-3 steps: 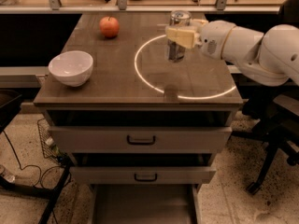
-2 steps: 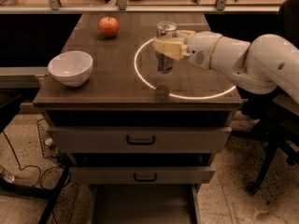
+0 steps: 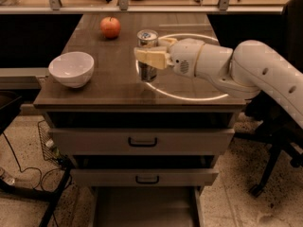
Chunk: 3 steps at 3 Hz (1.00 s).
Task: Move redbull can near white bowl
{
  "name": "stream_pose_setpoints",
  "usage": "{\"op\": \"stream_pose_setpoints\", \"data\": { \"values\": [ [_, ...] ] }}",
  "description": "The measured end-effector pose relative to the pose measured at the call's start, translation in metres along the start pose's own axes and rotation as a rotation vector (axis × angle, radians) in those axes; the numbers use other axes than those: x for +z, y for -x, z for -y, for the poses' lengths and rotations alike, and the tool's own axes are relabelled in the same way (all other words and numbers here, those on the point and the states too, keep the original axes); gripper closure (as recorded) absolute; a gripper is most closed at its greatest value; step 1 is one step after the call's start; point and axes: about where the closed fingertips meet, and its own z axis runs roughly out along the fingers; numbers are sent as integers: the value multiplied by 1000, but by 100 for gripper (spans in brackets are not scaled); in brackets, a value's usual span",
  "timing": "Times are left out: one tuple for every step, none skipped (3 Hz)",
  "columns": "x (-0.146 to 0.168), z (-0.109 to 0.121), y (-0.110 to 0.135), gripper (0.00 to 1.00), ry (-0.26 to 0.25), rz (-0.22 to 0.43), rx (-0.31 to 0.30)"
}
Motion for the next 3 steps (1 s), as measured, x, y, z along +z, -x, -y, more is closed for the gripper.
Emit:
{"op": "stream_pose_setpoints", "data": {
  "values": [
    [18, -20, -6, 100, 60, 9, -3],
    [39, -39, -9, 100, 109, 12, -30],
    [53, -44, -13, 100, 124, 6, -49]
  ]
}}
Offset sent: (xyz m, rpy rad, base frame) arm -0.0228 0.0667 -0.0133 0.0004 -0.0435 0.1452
